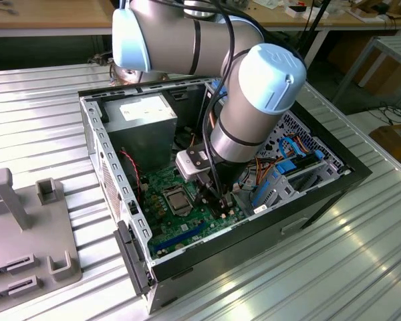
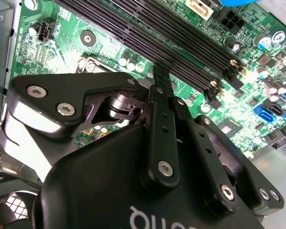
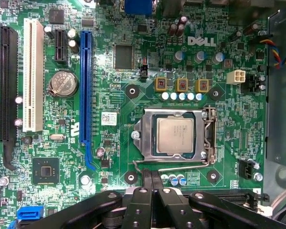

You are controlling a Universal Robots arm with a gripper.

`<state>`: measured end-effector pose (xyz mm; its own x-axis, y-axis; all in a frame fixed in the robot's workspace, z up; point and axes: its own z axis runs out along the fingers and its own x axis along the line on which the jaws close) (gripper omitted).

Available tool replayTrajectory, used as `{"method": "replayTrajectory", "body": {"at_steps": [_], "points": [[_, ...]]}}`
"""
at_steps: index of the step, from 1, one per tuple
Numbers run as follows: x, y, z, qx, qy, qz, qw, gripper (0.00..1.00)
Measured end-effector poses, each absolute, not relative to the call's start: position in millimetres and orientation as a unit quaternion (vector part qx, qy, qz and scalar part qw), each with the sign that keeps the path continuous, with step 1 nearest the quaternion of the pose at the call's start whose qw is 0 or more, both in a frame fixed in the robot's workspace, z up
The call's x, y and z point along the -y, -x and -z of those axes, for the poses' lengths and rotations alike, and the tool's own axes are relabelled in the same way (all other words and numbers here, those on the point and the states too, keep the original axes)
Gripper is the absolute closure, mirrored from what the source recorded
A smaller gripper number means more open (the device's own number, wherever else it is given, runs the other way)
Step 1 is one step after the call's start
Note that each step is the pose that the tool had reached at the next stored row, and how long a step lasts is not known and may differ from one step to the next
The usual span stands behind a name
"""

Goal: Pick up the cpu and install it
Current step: 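Install the first cpu locking lever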

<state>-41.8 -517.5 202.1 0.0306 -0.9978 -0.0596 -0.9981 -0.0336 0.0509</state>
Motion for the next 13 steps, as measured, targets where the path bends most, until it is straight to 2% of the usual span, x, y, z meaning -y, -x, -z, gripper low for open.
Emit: {"method": "replayTrajectory", "body": {"at_steps": [13], "points": [[517.4,50.3,-202.0,-0.694,0.719,-0.041,0.005,0.89]]}}
